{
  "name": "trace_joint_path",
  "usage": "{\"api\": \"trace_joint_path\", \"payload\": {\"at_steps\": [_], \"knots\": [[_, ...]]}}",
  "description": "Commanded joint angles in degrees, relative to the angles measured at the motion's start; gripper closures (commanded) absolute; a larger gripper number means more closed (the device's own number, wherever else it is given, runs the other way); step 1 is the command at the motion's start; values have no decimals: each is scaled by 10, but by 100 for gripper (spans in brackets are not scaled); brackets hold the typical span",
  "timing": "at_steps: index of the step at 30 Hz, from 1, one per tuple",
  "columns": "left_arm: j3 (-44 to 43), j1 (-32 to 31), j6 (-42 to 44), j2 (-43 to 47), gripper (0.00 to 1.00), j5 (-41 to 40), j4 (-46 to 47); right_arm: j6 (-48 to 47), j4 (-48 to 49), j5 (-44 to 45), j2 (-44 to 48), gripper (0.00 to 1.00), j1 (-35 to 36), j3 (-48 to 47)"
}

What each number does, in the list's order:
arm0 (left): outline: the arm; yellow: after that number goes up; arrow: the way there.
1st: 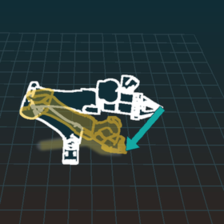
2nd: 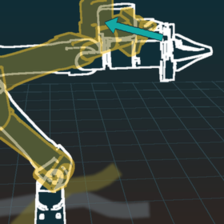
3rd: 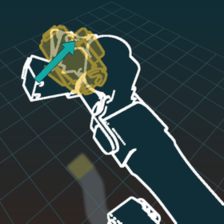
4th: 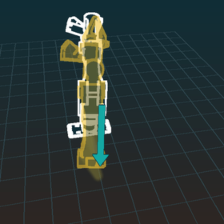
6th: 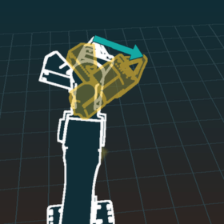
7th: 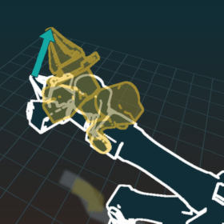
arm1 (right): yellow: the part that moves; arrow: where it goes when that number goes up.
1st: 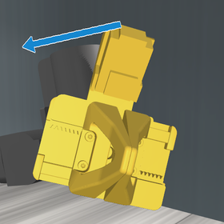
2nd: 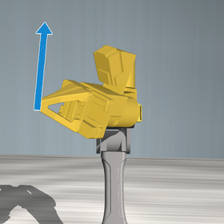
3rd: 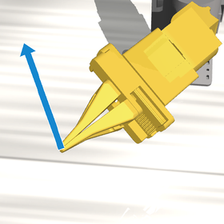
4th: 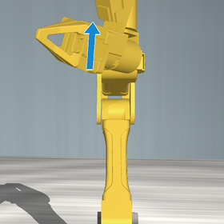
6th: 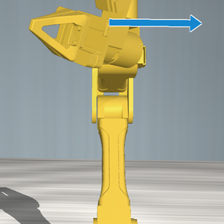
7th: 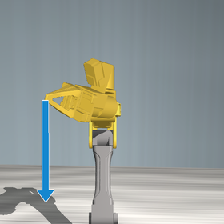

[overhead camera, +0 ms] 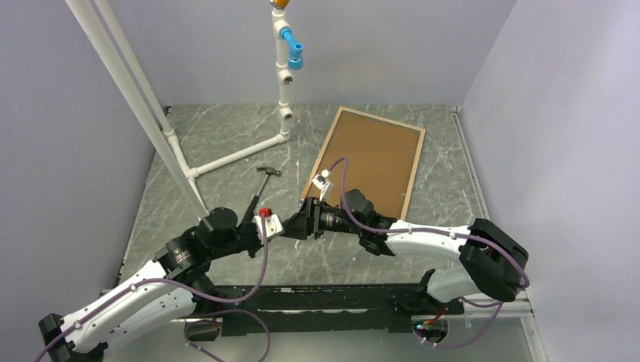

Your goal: Take the photo out of the frame

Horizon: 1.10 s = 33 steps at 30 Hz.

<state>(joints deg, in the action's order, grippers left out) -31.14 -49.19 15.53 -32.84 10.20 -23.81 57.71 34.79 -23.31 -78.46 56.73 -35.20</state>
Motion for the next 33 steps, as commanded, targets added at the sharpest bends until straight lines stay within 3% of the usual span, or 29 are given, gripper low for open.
{"api": "trace_joint_path", "payload": {"at_steps": [1, 4, 7, 11, 20, 21, 23, 26, 28, 30, 33], "knots": [[-11, -4, 5, -1, 100, 26, 47, -8, 8, 73, 41, 31, 8, -4], [-12, -4, 6, -3, 100, 28, 47, -12, -4, 88, 56, 32, 7, -6], [-12, -4, 6, -3, 100, 31, 47, 5, -17, 98, 45, 46, 8, -19], [-12, -4, 5, -1, 100, 26, 46, 20, -1, 79, 15, 52, 10, -40], [-11, -4, 6, 0, 100, 27, 46, 26, 28, 60, -12, 53, 17, -33], [-12, -5, 6, -2, 100, 29, 46, 23, 29, 58, -14, 62, 18, -33], [-12, -5, 4, -4, 100, 29, 47, 21, 30, 53, -18, 100, 19, -34], [-13, -4, -1, -4, 100, 23, 48, 4, -12, 79, -2, 100, 20, -35], [-11, -4, -6, 0, 97, 22, 51, -16, -104, 145, 18, 100, 20, -52], [-8, -4, -10, 4, 88, 25, 57, -24, -207, 195, 31, 100, 20, -83], [-3, -4, -27, 7, 37, 4, 71, -35, -232, 218, 65, 100, 19, -82]]}}
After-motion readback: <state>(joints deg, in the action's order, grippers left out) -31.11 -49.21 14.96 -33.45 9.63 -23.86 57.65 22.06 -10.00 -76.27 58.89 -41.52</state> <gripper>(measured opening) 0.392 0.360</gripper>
